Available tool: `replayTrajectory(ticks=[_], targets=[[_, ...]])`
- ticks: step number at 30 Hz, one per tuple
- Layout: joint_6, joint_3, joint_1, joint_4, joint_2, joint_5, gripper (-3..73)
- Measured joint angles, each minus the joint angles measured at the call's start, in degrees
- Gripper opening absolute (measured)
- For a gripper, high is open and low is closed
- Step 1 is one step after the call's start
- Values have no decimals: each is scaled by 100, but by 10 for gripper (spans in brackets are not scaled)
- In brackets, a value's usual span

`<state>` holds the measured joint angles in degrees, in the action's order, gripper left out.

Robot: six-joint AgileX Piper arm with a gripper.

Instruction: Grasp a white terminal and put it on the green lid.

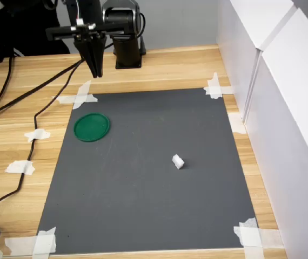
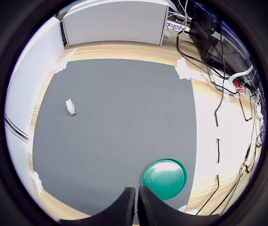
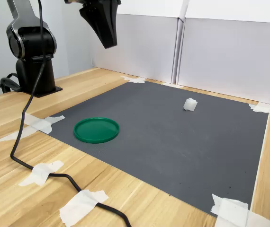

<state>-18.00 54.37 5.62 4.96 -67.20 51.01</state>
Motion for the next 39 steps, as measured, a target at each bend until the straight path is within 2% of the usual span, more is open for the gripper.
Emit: replayTrajectory(ticks=[4, 8, 11, 17, 19, 25, 33, 39], targets=[[-121, 204, -55, -6, -369, 211, 17], [-273, 417, -401, -36, -770, 522, 98], [-292, 604, -773, -27, -994, 598, 235], [49, 1157, -1638, -25, -1535, 508, 606], [185, 1399, -1924, -25, -1822, 485, 673], [854, 2208, -2380, -25, -2767, 474, 715], [1080, 3007, -2391, -205, -3863, 449, 717], [1100, 3335, -2391, -219, -4524, 494, 717]])
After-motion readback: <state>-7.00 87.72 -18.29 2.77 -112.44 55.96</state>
